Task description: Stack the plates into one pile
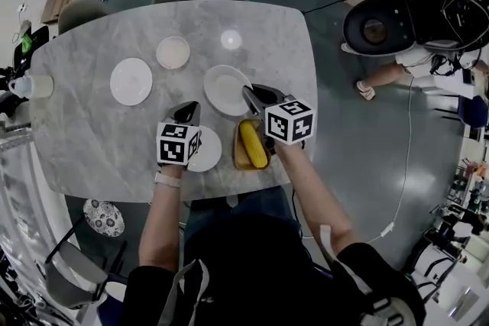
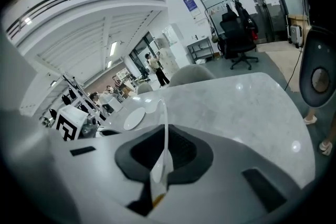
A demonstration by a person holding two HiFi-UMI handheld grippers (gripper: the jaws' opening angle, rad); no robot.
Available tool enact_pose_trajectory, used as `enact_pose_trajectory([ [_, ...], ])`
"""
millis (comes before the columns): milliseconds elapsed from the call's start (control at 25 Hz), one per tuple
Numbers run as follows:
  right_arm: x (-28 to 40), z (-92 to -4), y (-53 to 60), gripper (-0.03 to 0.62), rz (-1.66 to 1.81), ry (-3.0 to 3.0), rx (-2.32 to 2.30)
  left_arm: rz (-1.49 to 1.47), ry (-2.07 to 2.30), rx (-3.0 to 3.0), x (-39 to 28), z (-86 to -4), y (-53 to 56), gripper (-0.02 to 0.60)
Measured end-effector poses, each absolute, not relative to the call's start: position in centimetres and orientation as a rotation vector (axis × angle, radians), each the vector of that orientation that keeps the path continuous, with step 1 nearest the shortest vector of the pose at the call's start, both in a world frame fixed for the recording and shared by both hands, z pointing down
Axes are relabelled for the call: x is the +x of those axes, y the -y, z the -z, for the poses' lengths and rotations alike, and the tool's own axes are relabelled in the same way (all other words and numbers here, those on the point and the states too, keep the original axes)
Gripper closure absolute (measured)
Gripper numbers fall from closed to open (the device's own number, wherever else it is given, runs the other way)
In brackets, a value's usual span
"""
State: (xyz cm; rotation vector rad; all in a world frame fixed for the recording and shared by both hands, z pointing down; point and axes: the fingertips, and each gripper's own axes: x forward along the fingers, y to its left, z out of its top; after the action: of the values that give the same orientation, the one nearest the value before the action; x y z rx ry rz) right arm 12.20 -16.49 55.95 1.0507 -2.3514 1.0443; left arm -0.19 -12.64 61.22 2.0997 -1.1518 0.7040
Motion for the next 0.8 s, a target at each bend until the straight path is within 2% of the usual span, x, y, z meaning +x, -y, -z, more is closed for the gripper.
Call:
enact_pose_trajectory([
  [800,4.0,-57.2,4.0,0.566,-1.138,2.266,0.971,-0.702,1.130,2.034,-8.0,-60.8,1.1,0.572],
])
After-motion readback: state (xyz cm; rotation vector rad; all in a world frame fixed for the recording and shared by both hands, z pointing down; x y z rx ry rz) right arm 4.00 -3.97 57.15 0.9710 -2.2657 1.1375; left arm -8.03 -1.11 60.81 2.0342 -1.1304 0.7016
